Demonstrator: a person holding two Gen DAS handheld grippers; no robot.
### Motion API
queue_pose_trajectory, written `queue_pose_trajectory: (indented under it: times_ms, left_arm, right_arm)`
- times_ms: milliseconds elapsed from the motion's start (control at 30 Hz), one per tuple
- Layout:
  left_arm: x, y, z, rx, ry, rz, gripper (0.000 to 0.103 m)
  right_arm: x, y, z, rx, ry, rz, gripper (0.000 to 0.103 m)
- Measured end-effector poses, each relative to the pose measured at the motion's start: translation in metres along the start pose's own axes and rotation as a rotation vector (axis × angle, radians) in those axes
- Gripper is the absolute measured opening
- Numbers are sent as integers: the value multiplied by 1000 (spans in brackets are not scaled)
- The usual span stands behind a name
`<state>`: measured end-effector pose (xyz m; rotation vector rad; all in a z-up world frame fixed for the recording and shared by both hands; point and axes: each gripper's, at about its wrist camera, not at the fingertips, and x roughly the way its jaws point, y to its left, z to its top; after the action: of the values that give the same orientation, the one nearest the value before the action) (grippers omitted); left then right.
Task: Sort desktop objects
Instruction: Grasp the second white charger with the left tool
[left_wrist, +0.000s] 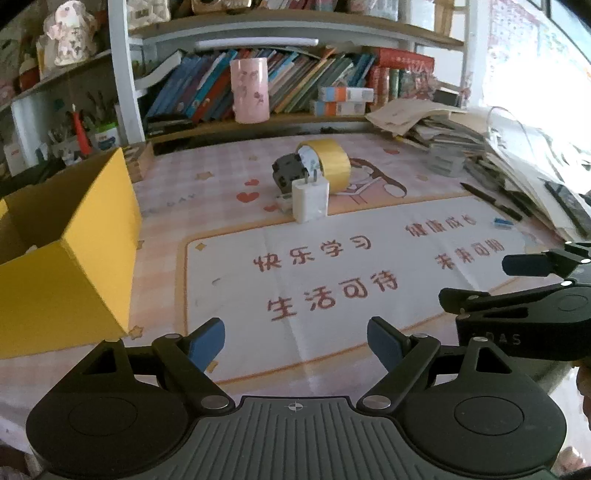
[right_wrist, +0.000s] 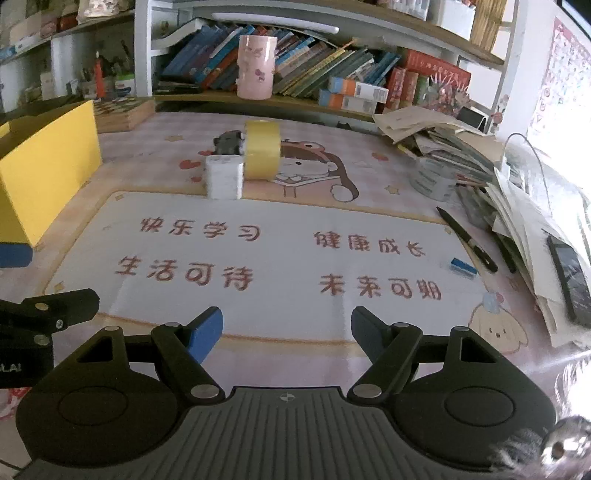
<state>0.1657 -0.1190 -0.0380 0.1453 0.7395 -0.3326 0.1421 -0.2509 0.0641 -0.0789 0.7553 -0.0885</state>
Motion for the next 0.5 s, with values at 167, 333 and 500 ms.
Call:
queue_pose_trajectory:
  times_ms: [167,333,500]
  left_arm:
    - [17,-14,14,-25,7,28,87]
    - [31,-28,29,-48,-1,57,87]
    - [45,-38,41,-65,-3,93,87]
  right_arm:
    - [16,-22,11,-2,3,24,75]
    - [32,-43,22,-4,3,52,75]
    - [46,-58,34,-16,-6,83,75]
